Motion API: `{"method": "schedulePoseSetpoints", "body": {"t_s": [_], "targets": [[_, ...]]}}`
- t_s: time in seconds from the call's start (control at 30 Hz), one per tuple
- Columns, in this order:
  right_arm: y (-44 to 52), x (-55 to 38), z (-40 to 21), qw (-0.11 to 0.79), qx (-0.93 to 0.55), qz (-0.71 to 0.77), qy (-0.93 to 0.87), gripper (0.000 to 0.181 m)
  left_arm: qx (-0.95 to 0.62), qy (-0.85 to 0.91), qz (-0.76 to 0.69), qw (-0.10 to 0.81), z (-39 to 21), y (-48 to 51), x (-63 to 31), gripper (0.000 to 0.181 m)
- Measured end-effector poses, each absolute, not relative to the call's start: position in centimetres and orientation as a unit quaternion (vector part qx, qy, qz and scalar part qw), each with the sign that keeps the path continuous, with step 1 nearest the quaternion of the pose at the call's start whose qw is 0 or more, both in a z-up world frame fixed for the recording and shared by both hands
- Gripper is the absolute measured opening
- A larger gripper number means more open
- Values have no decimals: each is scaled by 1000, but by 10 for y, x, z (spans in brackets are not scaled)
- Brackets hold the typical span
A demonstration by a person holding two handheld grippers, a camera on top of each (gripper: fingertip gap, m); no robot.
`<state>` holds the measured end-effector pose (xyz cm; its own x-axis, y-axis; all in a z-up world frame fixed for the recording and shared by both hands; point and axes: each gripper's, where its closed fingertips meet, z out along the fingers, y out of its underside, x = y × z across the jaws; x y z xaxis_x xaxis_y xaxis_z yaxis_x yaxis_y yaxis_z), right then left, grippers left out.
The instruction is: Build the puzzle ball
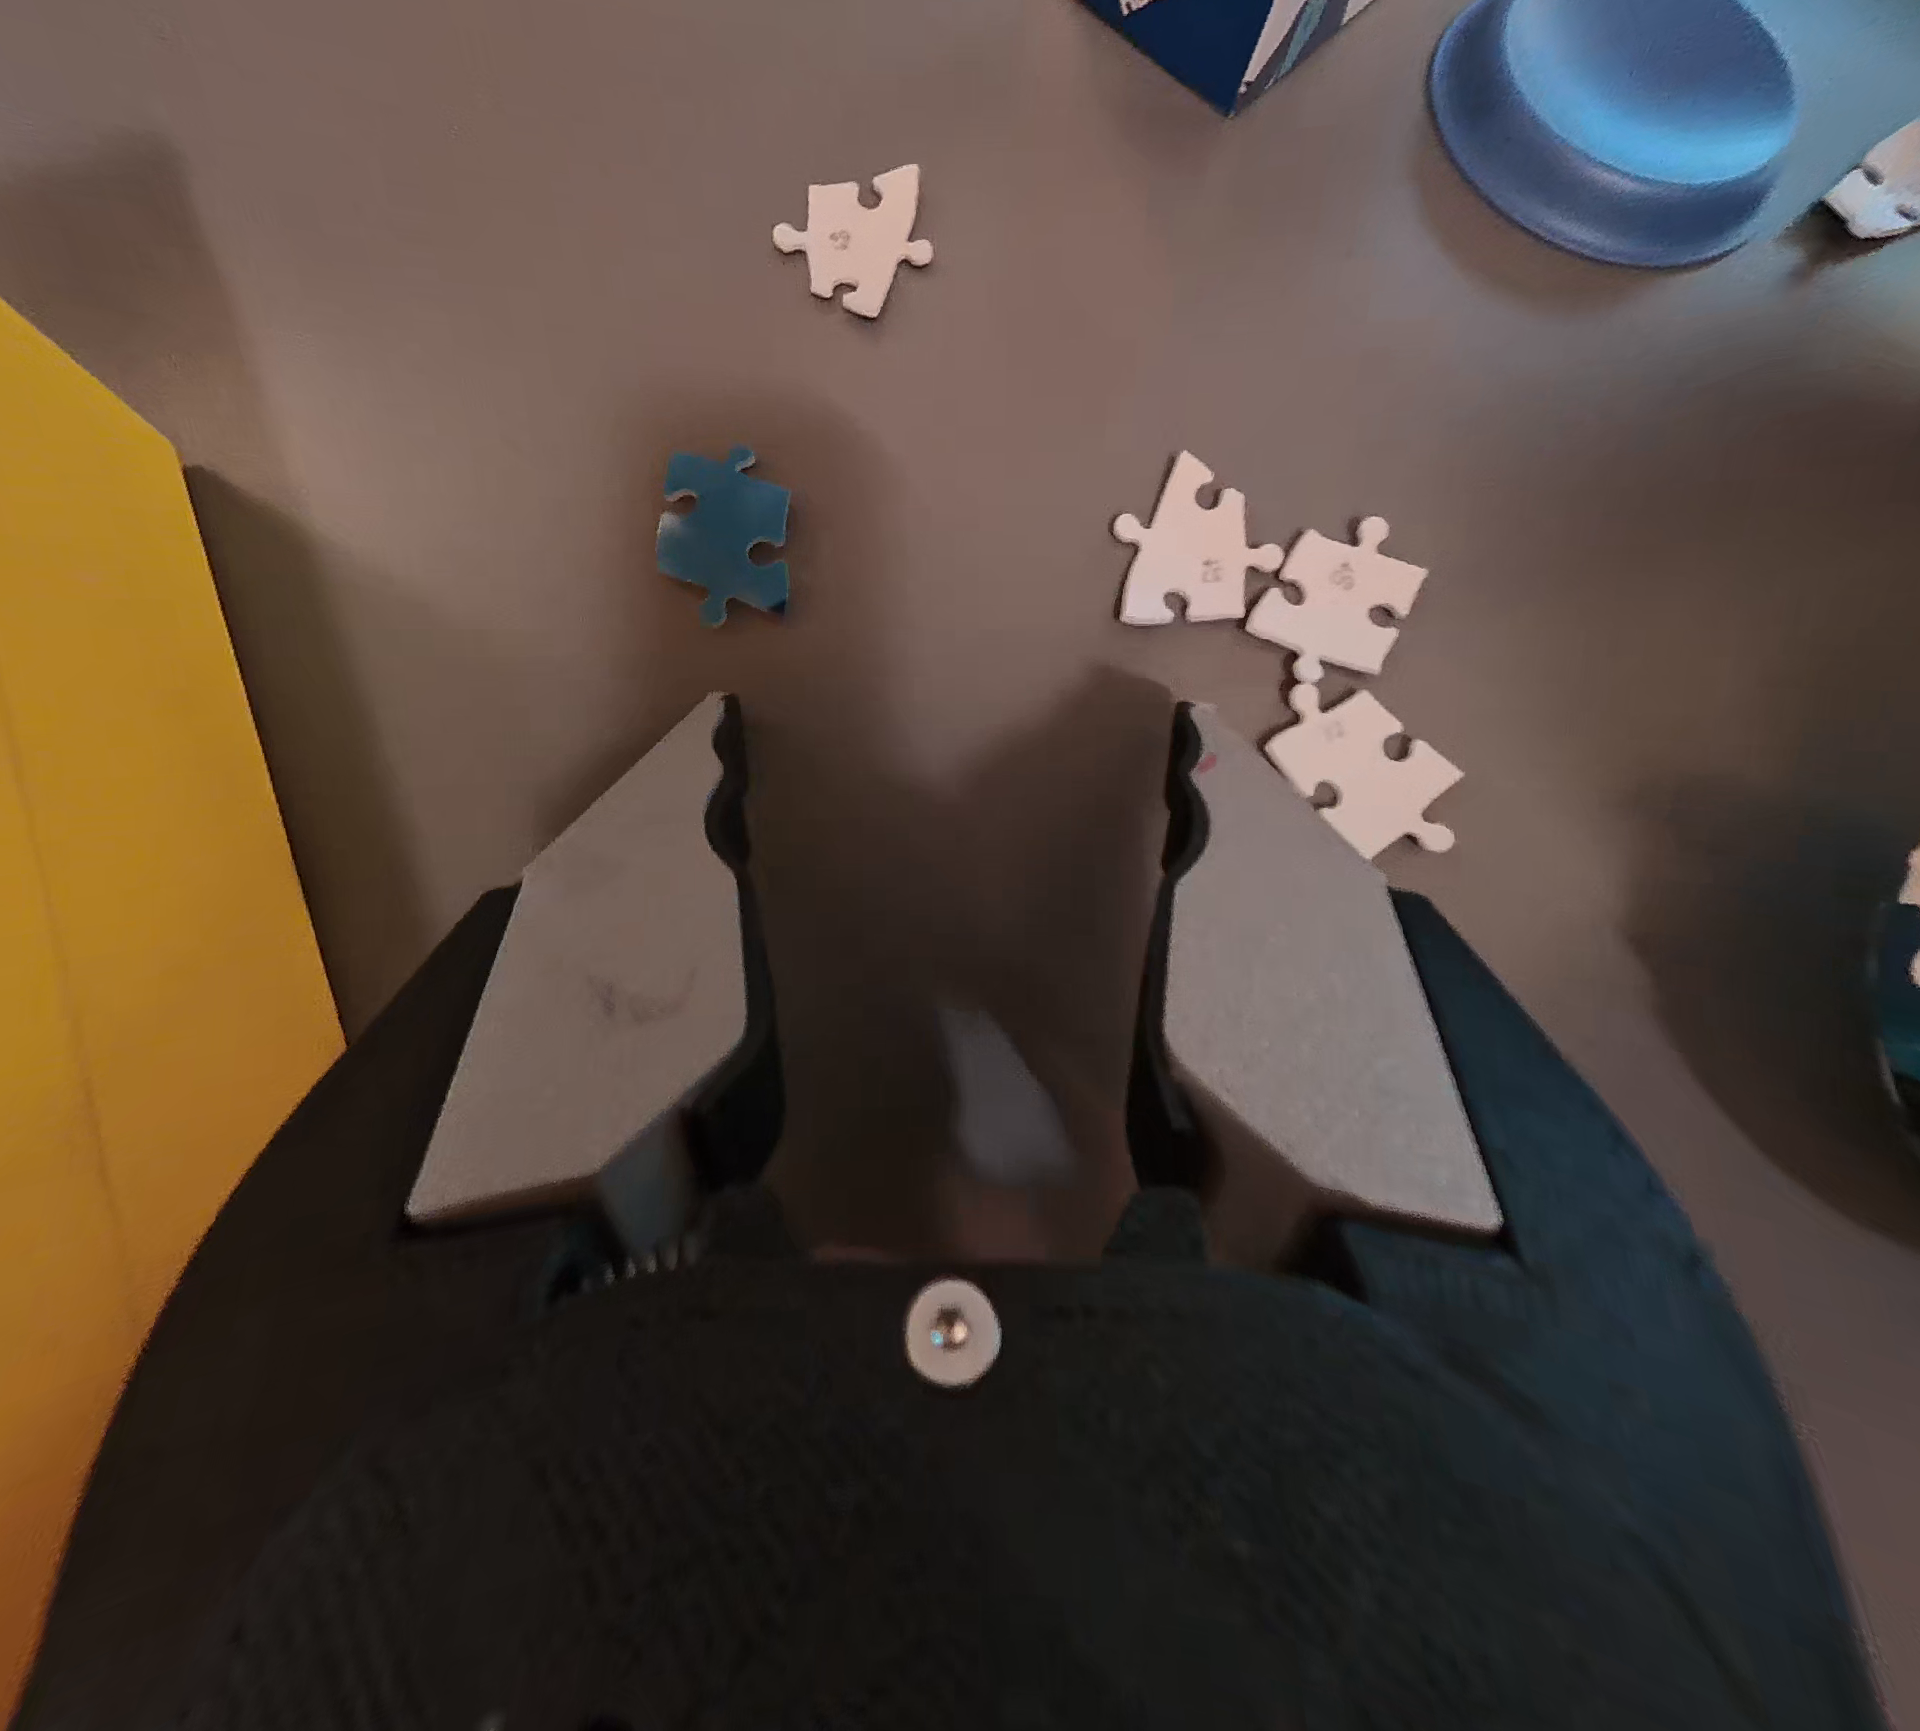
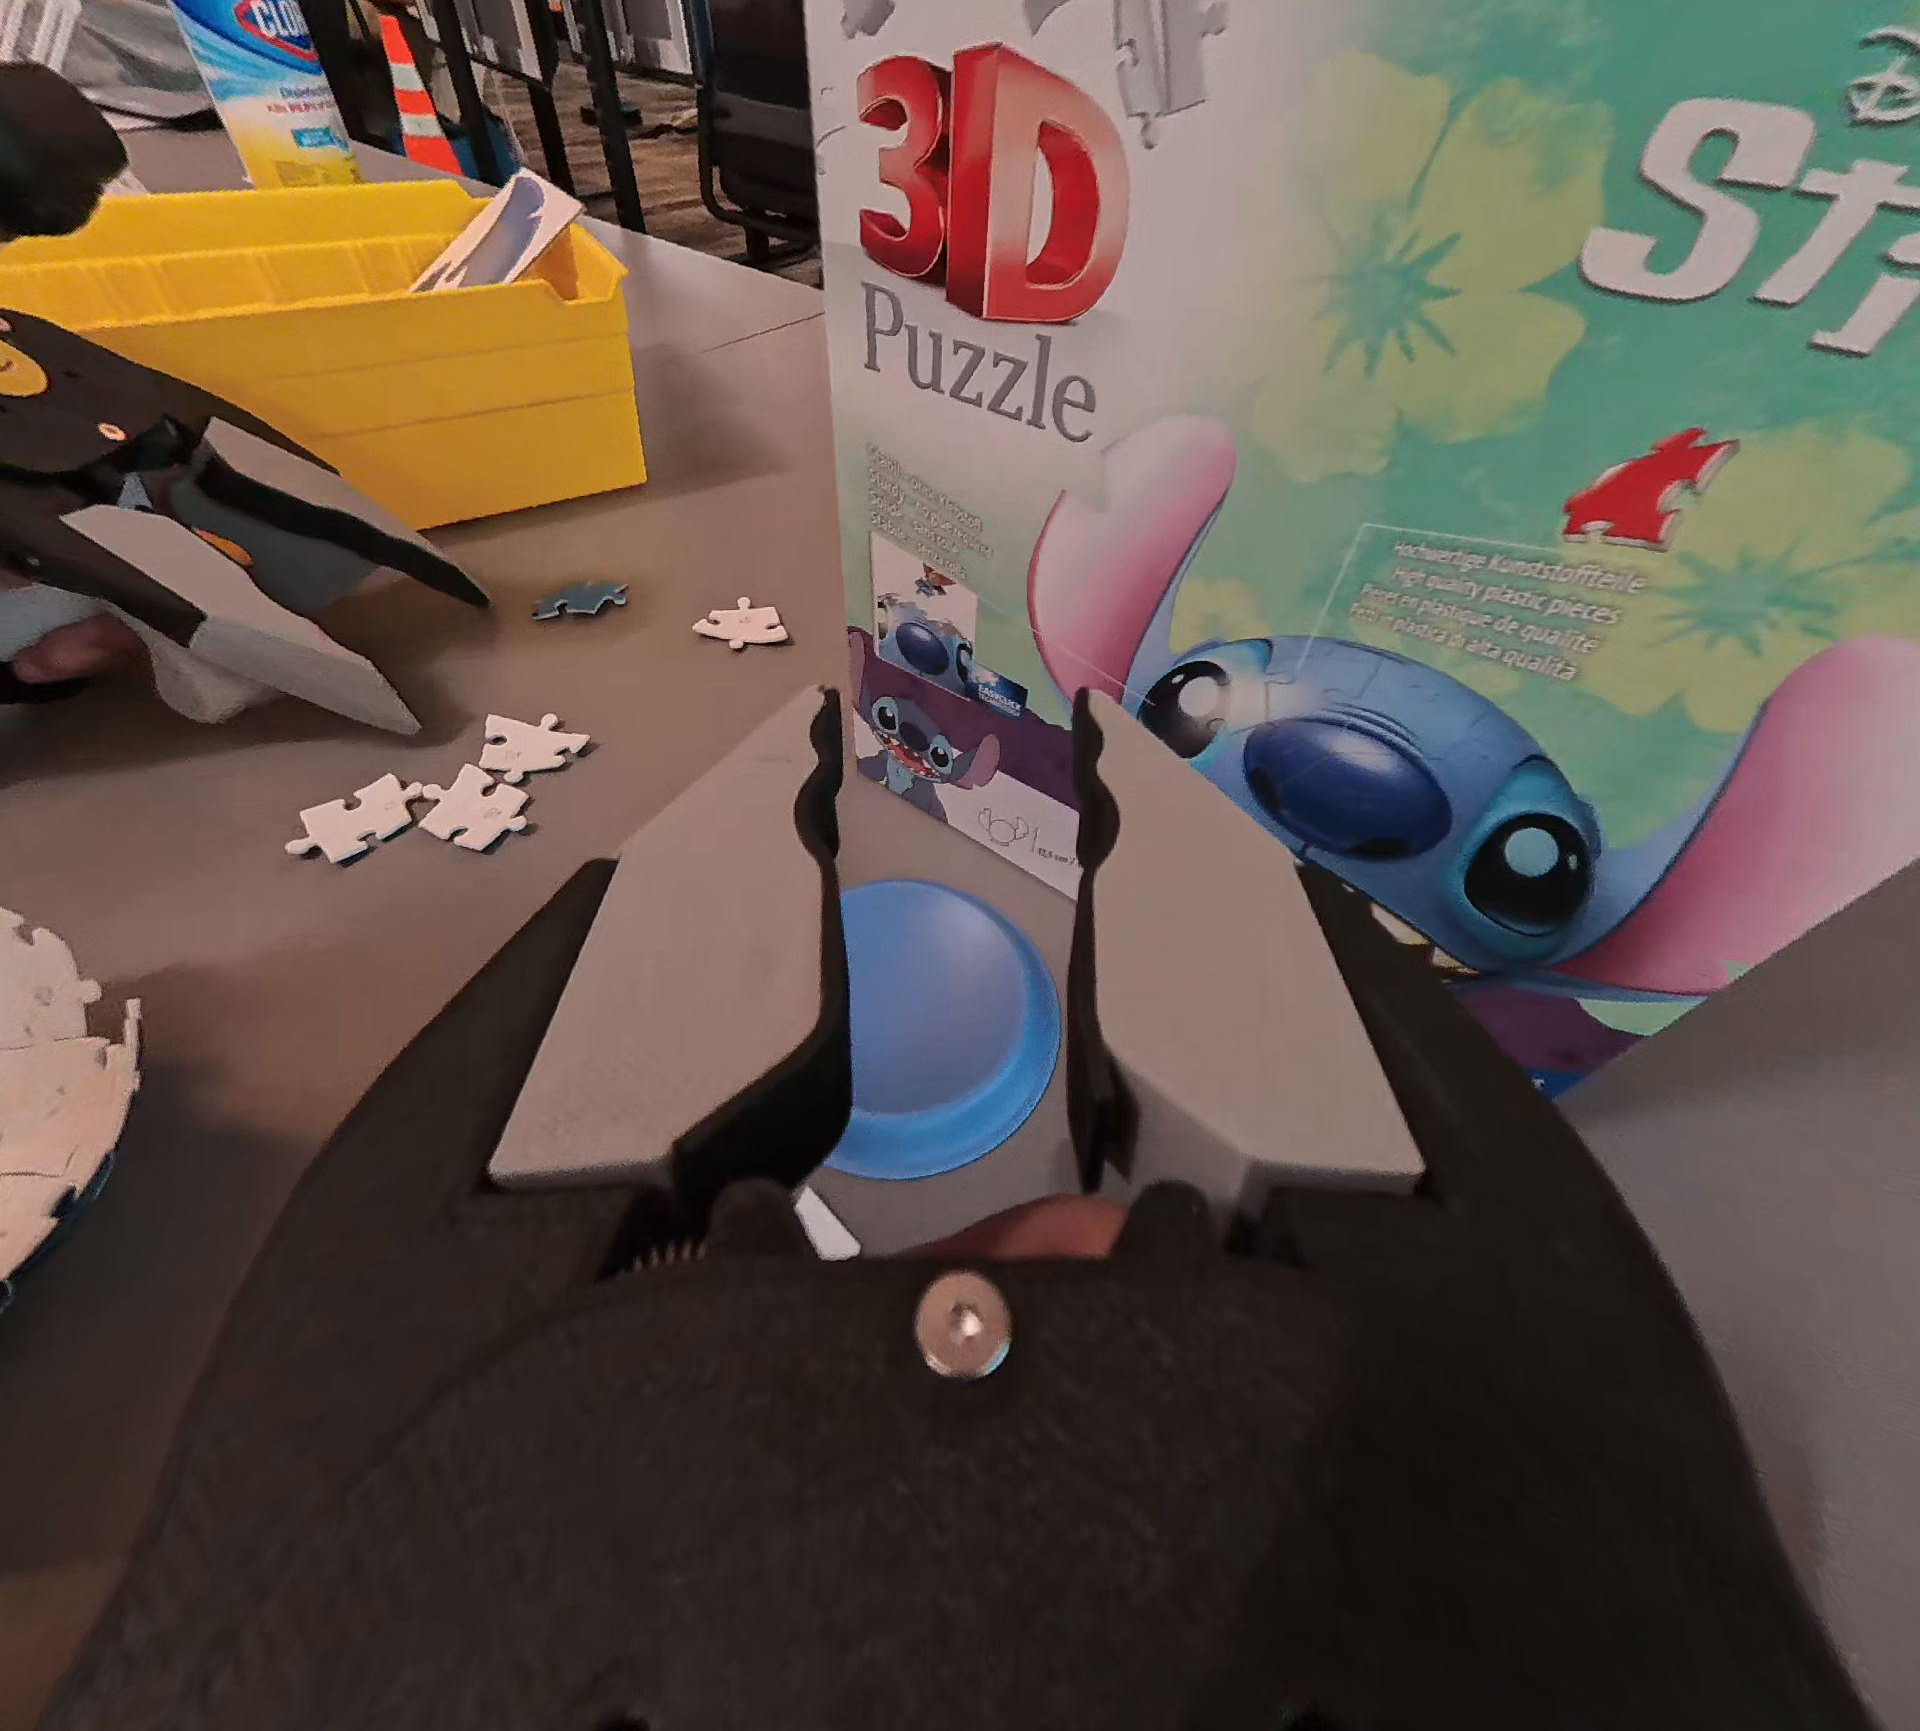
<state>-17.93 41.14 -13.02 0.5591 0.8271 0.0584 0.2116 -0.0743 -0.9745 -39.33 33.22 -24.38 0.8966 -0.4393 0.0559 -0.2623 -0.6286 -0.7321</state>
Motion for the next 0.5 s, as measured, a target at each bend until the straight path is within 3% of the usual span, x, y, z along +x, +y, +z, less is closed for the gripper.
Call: {"method": "schedulePoseSetpoints", "body": {"t_s": [0.37,0.5], "targets": [[414,-174,-127,574,-677,252,-385,40,-894,177,-68,406,-227,351,-415,77],[415,-168,-120,576,-676,277,-368,40,-898,197,-25,393,-225,367,-415,68]]}}
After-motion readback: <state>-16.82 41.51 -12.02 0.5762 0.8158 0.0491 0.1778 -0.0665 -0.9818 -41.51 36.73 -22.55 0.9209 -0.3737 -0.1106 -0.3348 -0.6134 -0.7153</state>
